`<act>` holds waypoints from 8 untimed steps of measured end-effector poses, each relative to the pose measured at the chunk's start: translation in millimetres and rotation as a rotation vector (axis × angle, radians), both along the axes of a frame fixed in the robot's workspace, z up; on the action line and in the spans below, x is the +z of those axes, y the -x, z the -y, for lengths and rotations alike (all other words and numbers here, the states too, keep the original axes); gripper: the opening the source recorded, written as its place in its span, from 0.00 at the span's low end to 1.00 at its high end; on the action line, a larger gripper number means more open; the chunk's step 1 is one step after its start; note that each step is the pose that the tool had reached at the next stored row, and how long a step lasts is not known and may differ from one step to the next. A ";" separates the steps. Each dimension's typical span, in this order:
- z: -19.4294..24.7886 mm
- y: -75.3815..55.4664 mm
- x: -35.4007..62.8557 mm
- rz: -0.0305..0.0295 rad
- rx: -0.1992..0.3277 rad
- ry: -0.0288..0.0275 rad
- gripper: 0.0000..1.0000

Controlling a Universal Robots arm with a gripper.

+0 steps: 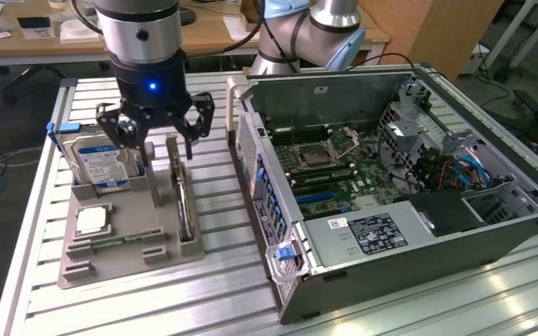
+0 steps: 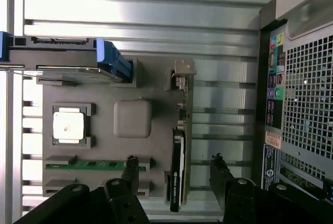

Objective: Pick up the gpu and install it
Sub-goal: 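Pick up the gpu and move the gpu toward the slot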

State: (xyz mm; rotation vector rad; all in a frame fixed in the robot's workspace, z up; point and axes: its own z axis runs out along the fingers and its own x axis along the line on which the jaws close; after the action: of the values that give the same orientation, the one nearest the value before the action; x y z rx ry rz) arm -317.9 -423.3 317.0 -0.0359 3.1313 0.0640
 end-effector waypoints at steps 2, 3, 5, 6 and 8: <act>0.7 -0.1 -2.4 0.0000 0.003 0.0000 0.66; 1.4 -0.1 -3.7 0.0000 0.005 0.0001 0.66; 2.9 0.0 -6.4 0.0001 0.007 0.0000 0.66; 3.6 0.0 -7.7 0.0000 0.008 0.0000 0.66; 5.1 0.0 -10.4 -0.0001 0.008 0.0000 0.66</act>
State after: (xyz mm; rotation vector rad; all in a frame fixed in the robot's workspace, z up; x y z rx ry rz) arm -317.9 -428.4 306.5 -0.0485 3.1314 0.0641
